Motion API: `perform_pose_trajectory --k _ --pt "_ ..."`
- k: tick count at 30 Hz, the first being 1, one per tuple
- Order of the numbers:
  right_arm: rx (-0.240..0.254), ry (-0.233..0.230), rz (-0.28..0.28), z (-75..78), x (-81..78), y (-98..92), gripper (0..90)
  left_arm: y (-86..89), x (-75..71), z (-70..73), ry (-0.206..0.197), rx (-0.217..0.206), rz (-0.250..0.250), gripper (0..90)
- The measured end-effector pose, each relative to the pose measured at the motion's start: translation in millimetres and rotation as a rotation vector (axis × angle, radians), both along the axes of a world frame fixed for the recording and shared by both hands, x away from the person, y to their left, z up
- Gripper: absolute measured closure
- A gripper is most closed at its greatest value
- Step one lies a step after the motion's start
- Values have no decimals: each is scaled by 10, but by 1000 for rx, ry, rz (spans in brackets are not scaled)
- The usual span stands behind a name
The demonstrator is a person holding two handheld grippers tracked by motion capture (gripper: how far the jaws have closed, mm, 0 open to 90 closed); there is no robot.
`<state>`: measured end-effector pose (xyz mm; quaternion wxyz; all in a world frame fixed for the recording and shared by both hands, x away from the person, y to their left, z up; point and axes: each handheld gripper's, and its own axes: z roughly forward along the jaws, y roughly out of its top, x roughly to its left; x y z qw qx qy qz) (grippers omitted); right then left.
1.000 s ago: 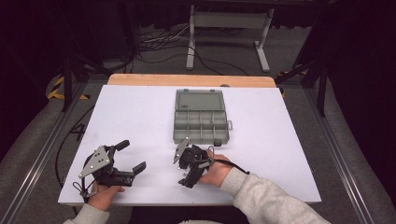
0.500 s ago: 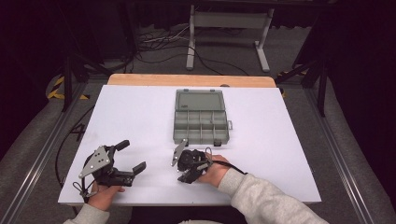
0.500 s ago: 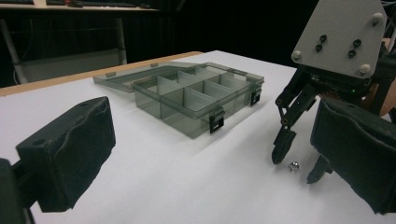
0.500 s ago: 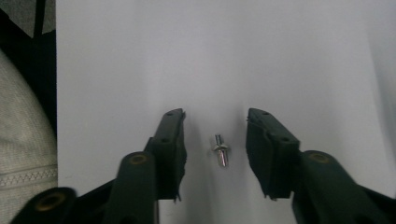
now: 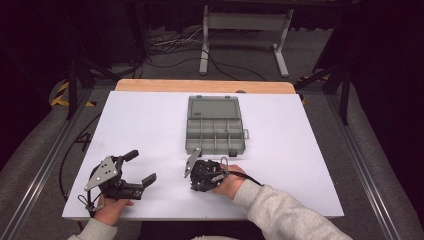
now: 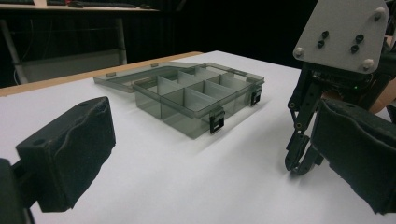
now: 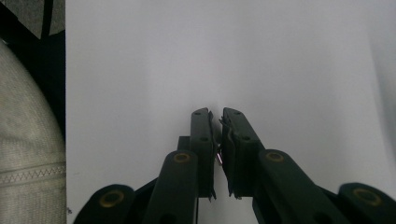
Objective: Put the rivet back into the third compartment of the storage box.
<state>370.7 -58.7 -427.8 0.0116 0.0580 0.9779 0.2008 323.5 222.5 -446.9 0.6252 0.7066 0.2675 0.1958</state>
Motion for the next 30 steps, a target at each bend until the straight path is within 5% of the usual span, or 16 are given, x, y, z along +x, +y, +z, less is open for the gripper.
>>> perform_pose_trajectory --k 30 --pt "95 -120 -12 787 161 -114 829 6 6 0 -2 0 -2 4"
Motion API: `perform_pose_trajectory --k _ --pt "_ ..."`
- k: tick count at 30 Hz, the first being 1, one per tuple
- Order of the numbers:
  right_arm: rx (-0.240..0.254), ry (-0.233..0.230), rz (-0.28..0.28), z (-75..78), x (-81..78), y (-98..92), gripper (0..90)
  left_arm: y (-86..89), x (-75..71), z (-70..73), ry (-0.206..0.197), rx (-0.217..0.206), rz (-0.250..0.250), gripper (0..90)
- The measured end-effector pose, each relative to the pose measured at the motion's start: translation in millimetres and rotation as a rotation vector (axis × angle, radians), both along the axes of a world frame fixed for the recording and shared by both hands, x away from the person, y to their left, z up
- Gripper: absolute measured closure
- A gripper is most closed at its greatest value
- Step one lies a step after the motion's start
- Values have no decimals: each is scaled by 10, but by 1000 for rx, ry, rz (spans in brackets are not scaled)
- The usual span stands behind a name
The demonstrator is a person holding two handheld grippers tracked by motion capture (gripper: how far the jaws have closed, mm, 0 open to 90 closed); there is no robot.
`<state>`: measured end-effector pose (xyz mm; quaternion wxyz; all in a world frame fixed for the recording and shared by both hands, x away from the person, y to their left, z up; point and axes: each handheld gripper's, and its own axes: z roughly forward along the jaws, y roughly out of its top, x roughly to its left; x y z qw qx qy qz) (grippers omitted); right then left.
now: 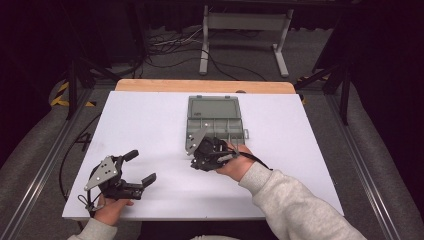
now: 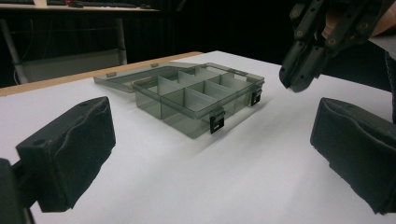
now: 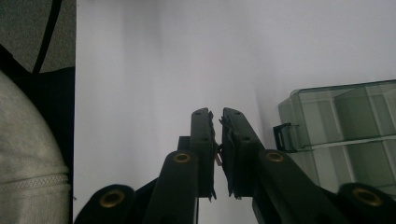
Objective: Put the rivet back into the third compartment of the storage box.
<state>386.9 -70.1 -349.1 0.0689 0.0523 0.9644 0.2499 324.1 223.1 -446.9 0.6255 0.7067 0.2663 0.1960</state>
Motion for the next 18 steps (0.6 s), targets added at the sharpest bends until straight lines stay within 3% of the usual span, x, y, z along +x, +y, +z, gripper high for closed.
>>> perform_pose_trajectory --k 9,18 --pt "51 -35 -47 230 157 -118 829 2 1 -1 2 -1 2 4" --pt "56 -61 -94 345 363 -218 829 -6 5 -4 2 2 -1 4"
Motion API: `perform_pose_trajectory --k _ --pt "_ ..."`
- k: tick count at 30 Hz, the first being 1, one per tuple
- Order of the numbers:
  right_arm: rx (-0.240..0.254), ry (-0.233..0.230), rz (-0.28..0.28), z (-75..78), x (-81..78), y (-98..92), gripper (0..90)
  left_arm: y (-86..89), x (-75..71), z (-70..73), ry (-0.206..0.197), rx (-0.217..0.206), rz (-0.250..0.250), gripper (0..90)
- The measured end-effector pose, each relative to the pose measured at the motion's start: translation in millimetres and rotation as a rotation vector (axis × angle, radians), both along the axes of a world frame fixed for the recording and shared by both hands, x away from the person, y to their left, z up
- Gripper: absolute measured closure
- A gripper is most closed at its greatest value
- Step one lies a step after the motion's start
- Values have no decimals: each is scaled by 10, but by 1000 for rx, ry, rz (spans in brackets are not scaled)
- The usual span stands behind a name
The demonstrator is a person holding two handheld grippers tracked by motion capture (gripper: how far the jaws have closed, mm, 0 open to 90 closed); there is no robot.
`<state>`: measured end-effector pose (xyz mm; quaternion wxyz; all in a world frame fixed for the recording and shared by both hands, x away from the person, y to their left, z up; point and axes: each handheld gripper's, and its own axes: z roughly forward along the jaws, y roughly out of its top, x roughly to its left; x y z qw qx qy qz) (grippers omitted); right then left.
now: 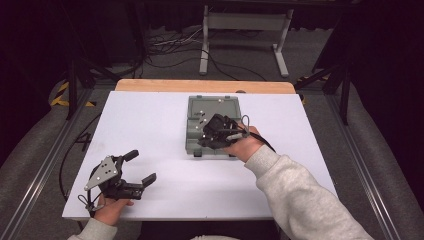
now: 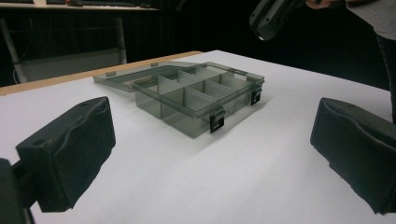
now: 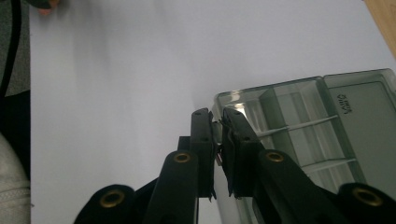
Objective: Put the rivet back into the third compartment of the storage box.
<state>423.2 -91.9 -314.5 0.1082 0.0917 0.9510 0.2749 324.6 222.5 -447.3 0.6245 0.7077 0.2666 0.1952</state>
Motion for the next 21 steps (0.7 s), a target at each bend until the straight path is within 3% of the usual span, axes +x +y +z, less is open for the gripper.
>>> perform_pose_trajectory --k 13,21 --pt "2 -11 -105 76 393 -136 830 4 3 -2 6 -2 0 4" --pt "7 -7 -171 23 637 -242 830 -1 3 -5 4 -6 2 4"
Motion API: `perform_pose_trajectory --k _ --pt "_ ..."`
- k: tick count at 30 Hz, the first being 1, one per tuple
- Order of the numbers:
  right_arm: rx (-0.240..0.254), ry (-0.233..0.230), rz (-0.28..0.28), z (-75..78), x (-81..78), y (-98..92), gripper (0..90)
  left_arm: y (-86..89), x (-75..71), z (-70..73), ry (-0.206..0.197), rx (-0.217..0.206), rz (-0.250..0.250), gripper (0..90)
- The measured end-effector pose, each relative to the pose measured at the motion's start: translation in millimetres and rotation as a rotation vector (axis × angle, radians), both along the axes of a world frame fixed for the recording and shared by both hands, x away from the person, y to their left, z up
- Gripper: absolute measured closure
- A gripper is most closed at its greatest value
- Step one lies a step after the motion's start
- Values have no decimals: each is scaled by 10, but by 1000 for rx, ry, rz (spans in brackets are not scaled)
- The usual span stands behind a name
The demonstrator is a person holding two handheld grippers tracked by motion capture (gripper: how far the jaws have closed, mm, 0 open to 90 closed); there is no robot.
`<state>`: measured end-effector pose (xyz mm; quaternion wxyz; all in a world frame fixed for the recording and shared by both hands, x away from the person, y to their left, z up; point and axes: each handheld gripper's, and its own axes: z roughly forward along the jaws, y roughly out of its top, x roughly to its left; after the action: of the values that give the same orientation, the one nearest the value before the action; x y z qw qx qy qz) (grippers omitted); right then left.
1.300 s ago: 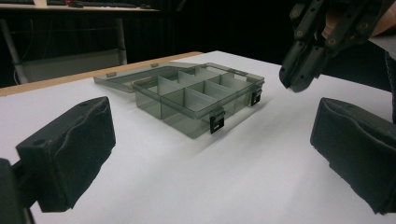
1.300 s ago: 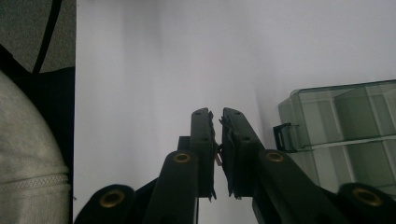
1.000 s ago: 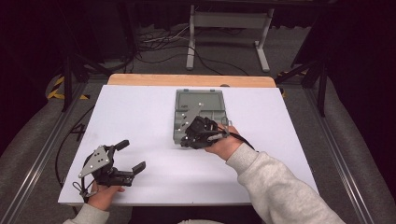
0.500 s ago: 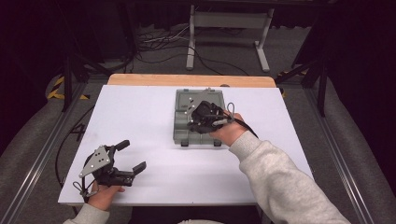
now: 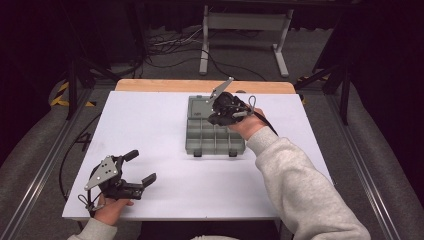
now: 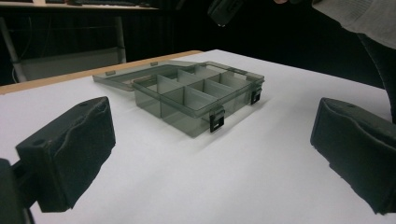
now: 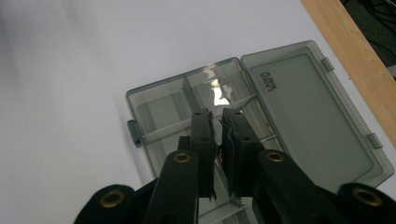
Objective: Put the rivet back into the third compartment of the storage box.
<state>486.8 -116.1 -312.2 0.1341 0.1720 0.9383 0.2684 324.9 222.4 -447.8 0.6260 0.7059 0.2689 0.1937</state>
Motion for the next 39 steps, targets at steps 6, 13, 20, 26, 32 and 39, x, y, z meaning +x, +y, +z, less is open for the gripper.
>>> perform_pose_trajectory --k 6,13,20,26,32,39 --pt "4 8 -42 -86 158 -53 830 -2 2 -2 2 3 -2 4" --pt "-25 38 -91 -259 321 -62 829 3 -1 0 6 6 -3 4" --pt "-45 68 -132 -409 443 -93 829 4 4 -2 5 7 -4 4" --pt "-62 89 -149 -528 488 -124 829 1 4 -4 8 6 -4 4" --pt "-75 117 -165 -681 524 -169 829 5 6 -2 3 7 -3 4" --pt "-83 140 -178 -778 555 -217 829 6 6 -2 2 4 -4 4"
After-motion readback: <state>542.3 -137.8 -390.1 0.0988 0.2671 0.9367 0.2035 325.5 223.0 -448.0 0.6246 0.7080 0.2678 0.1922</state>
